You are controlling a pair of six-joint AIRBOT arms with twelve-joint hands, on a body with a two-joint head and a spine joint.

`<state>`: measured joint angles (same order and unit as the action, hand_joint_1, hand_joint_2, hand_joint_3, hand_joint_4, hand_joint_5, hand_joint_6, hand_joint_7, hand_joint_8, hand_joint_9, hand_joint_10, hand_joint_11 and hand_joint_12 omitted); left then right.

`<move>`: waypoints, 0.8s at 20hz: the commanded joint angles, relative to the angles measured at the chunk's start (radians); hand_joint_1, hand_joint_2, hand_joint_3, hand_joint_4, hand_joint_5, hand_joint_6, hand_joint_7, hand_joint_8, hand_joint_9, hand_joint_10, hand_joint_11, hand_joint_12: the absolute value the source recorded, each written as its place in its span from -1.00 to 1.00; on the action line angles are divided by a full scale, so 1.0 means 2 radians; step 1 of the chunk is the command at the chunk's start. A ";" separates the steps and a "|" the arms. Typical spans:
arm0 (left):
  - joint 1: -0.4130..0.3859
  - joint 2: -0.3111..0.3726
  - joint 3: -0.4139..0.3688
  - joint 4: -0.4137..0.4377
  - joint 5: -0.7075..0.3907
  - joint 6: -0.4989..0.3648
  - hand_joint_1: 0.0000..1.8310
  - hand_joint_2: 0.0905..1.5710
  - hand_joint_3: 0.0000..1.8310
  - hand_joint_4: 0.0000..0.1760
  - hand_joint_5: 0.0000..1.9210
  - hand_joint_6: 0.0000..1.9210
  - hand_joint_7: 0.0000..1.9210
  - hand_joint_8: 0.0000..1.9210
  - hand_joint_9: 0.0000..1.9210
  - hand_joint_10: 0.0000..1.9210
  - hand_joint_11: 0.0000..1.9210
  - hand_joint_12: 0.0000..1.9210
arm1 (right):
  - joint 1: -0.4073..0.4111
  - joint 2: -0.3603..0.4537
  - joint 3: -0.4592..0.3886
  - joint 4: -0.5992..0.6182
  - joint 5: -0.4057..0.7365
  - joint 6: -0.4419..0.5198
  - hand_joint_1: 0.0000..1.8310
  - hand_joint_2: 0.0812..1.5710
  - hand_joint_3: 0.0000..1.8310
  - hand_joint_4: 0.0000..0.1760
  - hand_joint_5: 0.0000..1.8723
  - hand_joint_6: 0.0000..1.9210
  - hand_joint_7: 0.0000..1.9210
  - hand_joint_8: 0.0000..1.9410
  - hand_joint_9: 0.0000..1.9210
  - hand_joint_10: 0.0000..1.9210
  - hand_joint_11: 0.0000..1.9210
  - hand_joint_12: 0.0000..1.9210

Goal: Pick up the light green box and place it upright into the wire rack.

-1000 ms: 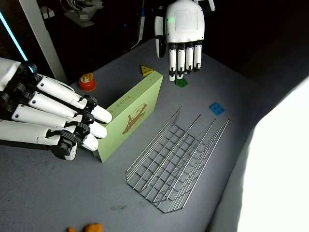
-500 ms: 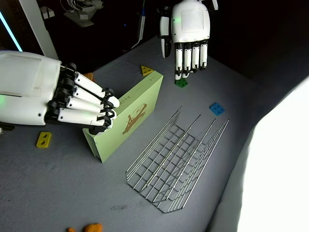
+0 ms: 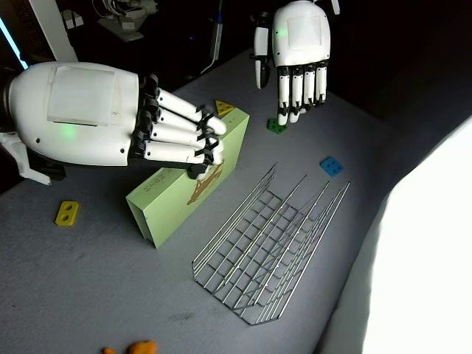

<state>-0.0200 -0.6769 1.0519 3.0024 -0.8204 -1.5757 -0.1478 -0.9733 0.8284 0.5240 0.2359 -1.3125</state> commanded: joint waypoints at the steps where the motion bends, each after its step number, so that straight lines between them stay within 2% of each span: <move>1: -0.003 0.000 0.002 0.005 0.037 0.001 -0.77 0.72 -1.00 -0.63 -0.78 -1.00 -0.76 -1.00 -0.76 -0.97 -1.00 -0.21 | 0.005 -0.001 0.004 0.008 0.056 -0.003 -0.72 0.39 -1.00 -1.00 -0.85 -1.00 -0.87 -1.00 -0.93 -0.95 -0.98 -0.99; 4: -0.003 0.000 0.003 0.005 0.037 0.001 -0.80 0.73 -1.00 -0.65 -0.81 -1.00 -0.78 -1.00 -0.77 -0.98 -1.00 -0.28 | 0.003 -0.013 0.010 0.035 0.039 -0.015 -0.70 0.40 -1.00 -1.00 -0.84 -0.99 -0.87 -1.00 -0.92 -0.96 -0.98 -0.98; 5: -0.003 0.000 0.003 0.005 0.037 0.001 -0.76 0.70 -1.00 -0.58 -0.80 -0.99 -0.80 -1.00 -0.78 -0.99 -1.00 -0.29 | -0.002 -0.019 0.015 0.035 0.026 -0.016 -0.72 0.44 -1.00 -1.00 -0.85 -1.00 -0.89 -1.00 -0.93 -1.00 -1.00 -0.85; 8: -0.003 -0.001 0.005 0.005 0.037 0.001 -0.74 0.67 -1.00 -0.59 -0.81 -1.00 -0.81 -1.00 -0.79 -1.00 -1.00 -0.34 | -0.013 -0.036 0.034 0.035 -0.004 -0.018 -0.74 0.46 -1.00 -1.00 -0.88 -1.00 -0.91 -1.00 -0.95 -1.00 -1.00 -0.93; 10: -0.003 -0.001 0.006 0.005 0.037 0.001 -0.73 0.67 -1.00 -0.59 -0.81 -1.00 -0.81 -1.00 -0.79 -1.00 -1.00 -0.35 | -0.014 -0.044 0.042 0.042 0.001 -0.018 -0.75 0.46 -1.00 -1.00 -0.88 -1.00 -0.91 -1.00 -0.96 -1.00 -1.00 -0.95; 12: -0.003 -0.001 0.005 0.005 0.037 0.001 -0.70 0.66 -1.00 -0.69 -0.81 -1.00 -0.80 -1.00 -0.79 -1.00 -1.00 -0.35 | -0.015 -0.052 0.050 0.046 0.003 -0.018 -0.74 0.46 -1.00 -1.00 -0.87 -1.00 -0.90 -1.00 -0.95 -1.00 -1.00 -0.99; 16: -0.003 -0.001 0.005 0.005 0.037 0.001 -0.72 0.67 -1.00 -0.71 -0.82 -1.00 -0.80 -1.00 -0.79 -1.00 -1.00 -0.31 | -0.018 -0.074 0.062 0.061 0.005 -0.018 -0.72 0.46 -1.00 -1.00 -0.86 -0.99 -0.90 -1.00 -0.94 -1.00 -0.99 -0.99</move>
<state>-0.0200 -0.6773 1.0622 3.0028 -0.8196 -1.5753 -0.1921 -1.1297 0.9539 0.6510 0.1555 -1.3521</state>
